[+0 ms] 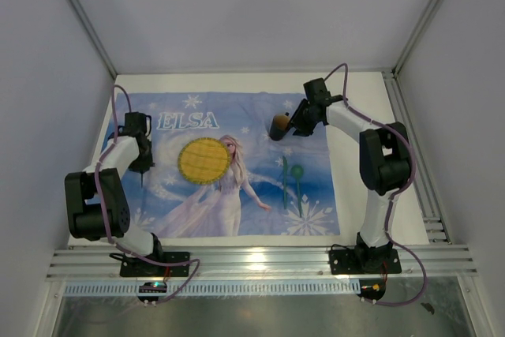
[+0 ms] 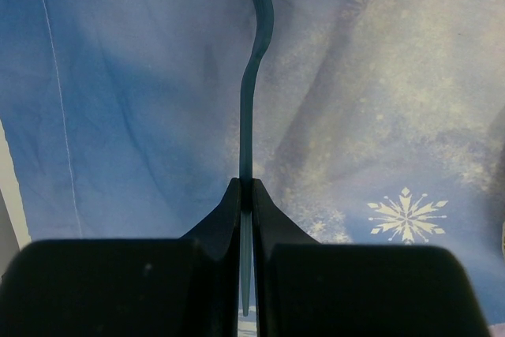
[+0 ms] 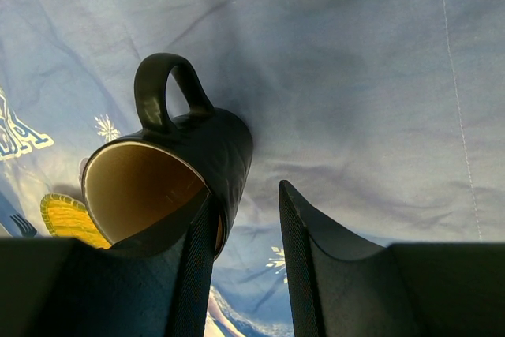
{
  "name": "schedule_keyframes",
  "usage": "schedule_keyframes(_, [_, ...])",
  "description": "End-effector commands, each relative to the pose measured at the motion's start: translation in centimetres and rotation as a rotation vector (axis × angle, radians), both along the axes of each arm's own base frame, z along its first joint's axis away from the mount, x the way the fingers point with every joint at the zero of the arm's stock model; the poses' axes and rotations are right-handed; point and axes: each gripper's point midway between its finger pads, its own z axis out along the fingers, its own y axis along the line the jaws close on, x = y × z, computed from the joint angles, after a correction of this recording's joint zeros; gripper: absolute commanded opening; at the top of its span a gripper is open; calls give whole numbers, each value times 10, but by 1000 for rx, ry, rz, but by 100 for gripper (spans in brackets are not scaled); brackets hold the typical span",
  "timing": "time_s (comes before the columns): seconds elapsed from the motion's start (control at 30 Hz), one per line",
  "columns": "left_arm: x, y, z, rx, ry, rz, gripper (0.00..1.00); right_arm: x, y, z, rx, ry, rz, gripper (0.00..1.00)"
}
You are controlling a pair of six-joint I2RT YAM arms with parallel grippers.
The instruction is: Set the dinner table for one person
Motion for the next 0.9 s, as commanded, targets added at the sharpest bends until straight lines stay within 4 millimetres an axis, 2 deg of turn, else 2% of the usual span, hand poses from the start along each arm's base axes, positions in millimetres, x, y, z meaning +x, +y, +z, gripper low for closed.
schedule_keyframes(0.0, [10,1,15,-2,-38,9,0,4,-2,-2,-19,-9,4,40])
schedule_keyframes(0.47, [9,-1,16,-17,-22,21,0,4,-2,-8,-19,4,11,40])
schedule_keyframes(0.67, [10,-4,14,-33,-2,23,15,3,-1,-10,-20,7,12,40])
schedule_keyframes(0.7, [10,-4,13,-35,1,23,26,4,-2,-10,-20,7,11,40])
schedule_keyframes(0.73, [10,-4,13,-36,2,22,29,3,-1,-11,-21,8,13,40])
schedule_keyframes(0.87, [10,-4,11,-39,8,25,34,3,-2,-13,-21,14,9,40])
